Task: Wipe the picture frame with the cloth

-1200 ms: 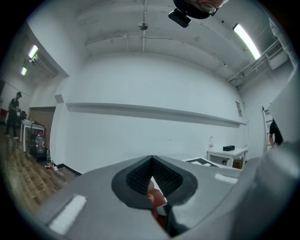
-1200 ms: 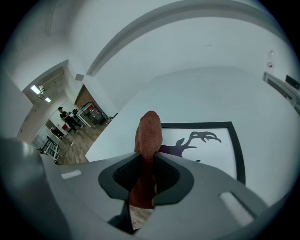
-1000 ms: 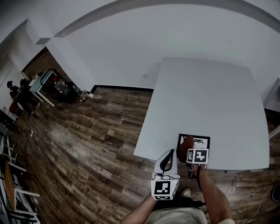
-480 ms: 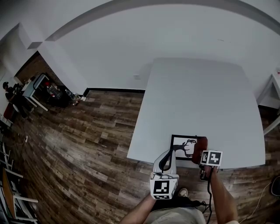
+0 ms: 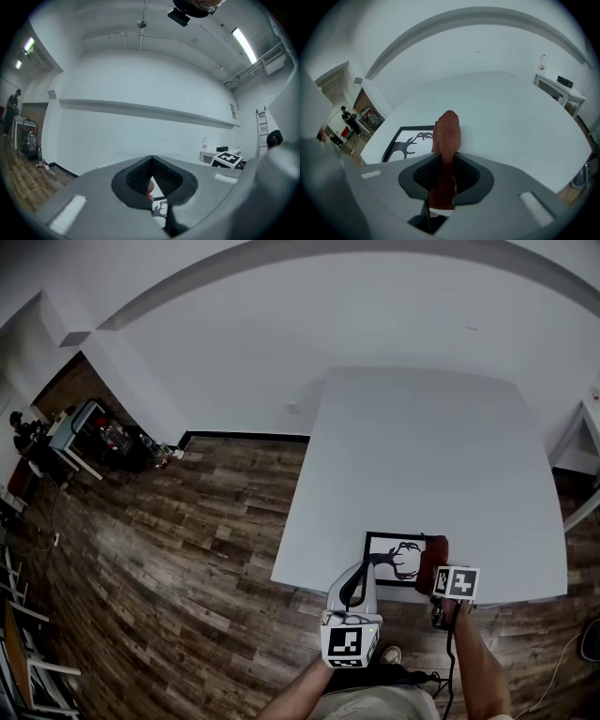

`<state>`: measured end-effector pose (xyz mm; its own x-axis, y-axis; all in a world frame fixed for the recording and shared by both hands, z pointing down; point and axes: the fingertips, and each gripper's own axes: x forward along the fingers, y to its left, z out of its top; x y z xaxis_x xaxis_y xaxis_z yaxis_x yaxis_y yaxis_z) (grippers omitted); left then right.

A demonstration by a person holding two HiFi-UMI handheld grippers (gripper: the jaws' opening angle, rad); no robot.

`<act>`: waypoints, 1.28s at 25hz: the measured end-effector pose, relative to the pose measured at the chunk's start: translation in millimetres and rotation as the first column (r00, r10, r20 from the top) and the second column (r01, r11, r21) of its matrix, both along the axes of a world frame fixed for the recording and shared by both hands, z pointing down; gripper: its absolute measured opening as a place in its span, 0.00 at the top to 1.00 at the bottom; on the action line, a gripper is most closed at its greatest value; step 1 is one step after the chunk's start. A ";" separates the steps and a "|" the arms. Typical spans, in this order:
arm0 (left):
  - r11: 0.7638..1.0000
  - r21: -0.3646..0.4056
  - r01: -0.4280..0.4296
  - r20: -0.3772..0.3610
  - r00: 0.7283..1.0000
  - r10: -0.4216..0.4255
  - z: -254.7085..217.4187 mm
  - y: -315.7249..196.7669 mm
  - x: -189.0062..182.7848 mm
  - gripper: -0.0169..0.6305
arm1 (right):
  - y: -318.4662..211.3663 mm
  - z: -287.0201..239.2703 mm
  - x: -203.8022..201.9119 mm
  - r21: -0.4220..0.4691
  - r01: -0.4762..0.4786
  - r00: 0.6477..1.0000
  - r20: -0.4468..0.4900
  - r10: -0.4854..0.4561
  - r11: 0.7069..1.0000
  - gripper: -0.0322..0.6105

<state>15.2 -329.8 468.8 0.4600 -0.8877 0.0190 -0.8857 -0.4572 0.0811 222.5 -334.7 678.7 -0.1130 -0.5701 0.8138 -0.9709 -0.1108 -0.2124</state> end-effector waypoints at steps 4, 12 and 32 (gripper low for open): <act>1.000 0.002 0.002 0.004 1.000 -0.002 -0.4 -0.4 0.6 0.97 | -2.2 -14.2 0.1 0.047 -0.004 1.000 0.008 0.004 0.999 0.80; 1.000 0.017 -0.010 -0.011 1.000 0.010 -24.9 -5.3 8.1 0.97 | -20.0 -125.8 -8.9 0.391 0.053 0.998 -0.054 -0.034 0.919 0.80; 0.994 0.109 -0.015 0.020 1.000 0.012 -91.1 8.9 5.2 0.97 | 45.7 -320.9 -49.3 0.887 0.238 0.954 -0.289 0.075 0.395 0.80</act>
